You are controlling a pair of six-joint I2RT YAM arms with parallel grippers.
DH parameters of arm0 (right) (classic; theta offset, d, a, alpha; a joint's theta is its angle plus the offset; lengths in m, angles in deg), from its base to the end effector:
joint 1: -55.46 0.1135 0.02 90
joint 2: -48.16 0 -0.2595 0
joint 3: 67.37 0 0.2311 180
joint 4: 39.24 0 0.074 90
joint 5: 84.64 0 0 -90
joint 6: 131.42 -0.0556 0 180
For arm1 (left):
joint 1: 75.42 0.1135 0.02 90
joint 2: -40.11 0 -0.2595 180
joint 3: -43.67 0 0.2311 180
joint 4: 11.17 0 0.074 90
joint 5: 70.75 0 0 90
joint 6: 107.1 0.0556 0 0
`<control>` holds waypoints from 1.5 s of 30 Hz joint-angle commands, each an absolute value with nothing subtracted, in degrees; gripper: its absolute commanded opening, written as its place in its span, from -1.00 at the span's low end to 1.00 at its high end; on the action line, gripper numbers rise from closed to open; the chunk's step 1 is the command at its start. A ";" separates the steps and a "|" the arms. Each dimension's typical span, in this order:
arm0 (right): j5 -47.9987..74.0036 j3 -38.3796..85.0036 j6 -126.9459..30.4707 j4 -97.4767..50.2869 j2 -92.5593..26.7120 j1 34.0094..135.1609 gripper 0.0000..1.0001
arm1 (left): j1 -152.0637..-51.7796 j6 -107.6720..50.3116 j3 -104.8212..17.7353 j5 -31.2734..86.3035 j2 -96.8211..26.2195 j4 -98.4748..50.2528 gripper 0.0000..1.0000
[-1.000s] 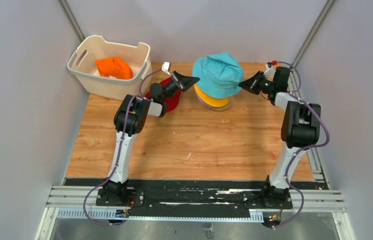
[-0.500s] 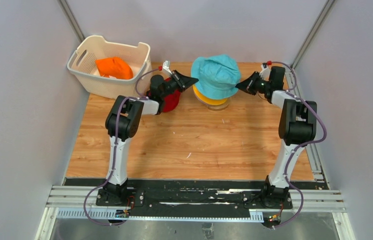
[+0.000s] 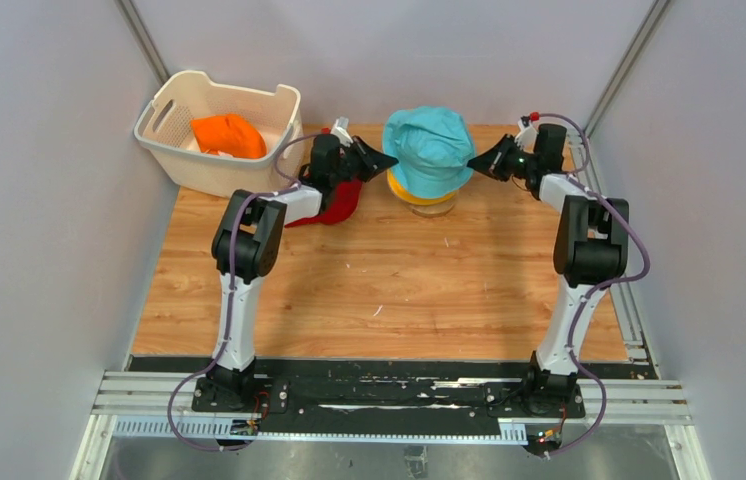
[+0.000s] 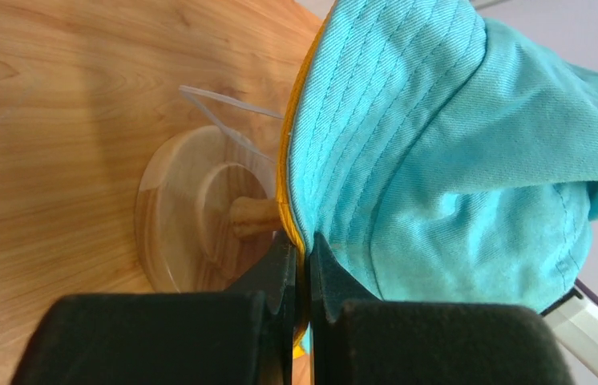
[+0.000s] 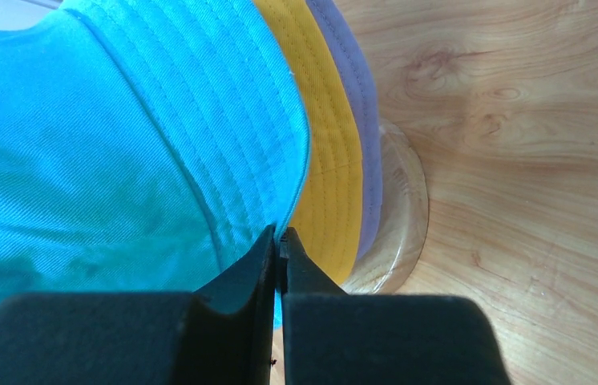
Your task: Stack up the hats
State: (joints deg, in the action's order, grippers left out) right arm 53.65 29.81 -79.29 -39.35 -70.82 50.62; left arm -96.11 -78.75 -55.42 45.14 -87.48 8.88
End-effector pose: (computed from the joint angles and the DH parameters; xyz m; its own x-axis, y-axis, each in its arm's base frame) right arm 0.4653 0.0023 0.2137 -0.6806 0.4675 -0.5641 -0.2752 0.5504 0.7882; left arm 0.4630 -0.2008 0.1906 -0.7006 -0.5817 -0.4132 0.2218 0.3729 -0.9010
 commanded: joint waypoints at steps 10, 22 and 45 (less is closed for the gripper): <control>48.97 39.96 -73.28 -31.09 -73.95 51.33 -0.99 | -98.27 -71.55 -54.81 39.47 -87.99 -9.53 -1.00; 49.91 57.97 -74.28 -27.44 -83.97 51.33 -0.99 | -104.78 -73.29 -50.50 37.14 -82.71 -9.52 -0.92; 45.20 54.83 -77.32 -36.48 -79.12 45.47 -0.24 | -111.90 -65.94 -44.37 26.11 -67.58 -14.02 0.05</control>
State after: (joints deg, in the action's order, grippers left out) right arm 48.39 57.91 -77.08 -33.01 -85.05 50.18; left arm -112.00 -71.43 -44.61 32.47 -75.49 -11.87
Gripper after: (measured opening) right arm 0.348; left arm 0.469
